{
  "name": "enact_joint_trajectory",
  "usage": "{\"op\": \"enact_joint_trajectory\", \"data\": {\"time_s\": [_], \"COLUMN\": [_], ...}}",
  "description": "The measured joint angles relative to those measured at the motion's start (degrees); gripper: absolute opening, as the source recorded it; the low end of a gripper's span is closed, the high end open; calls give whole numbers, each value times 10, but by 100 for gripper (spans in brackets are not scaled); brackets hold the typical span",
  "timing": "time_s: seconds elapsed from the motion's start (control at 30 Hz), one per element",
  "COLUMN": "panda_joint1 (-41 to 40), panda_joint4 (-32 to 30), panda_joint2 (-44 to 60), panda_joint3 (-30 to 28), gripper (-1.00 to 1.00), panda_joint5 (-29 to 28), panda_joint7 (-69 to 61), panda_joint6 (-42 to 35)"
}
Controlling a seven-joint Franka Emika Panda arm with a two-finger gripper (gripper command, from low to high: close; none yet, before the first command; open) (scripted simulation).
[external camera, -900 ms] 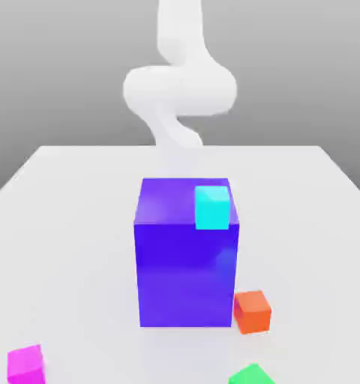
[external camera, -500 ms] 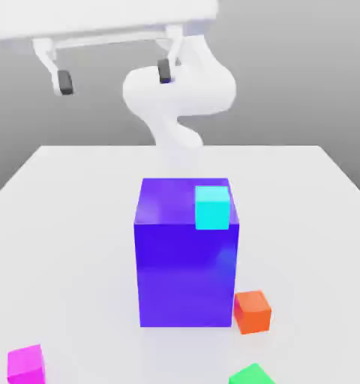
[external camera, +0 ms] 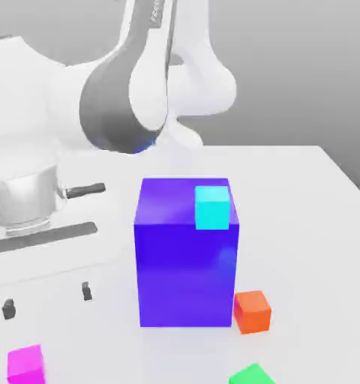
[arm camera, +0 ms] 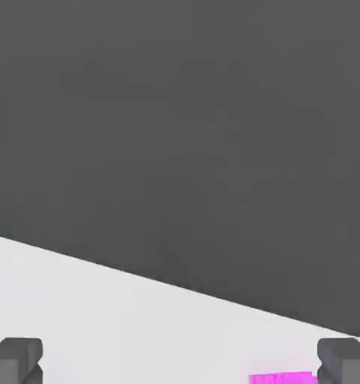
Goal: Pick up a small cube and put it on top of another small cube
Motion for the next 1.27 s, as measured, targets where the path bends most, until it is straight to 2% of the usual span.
{"op": "enact_joint_trajectory", "data": {"time_s": [0.17, 0.3, 0.33, 0.57, 0.7, 1.03, 1.17, 1.2, 1.27], "panda_joint1": [-25, -60, -69, -70, -34, 141, 180, 181, 181], "panda_joint4": [0, 17, 22, 22, 3, -20, -10, -9, -9], "panda_joint2": [80, 160, 177, 179, 107, 26, 78, 89, 89], "panda_joint3": [-12, 23, 34, 35, -4, 80, 125, 129, 129], "gripper": [0, 0, -100, -100, -100, -100, -100, 100, 100], "panda_joint5": [-25, 7, 18, 18, -31, -140, -147, -145, -145], "panda_joint7": [-48, -87, -95, -95, -61, -28, -36, -38, -38], "panda_joint6": [38, 93, 105, 105, 53, 14, 64, 73, 73]}}
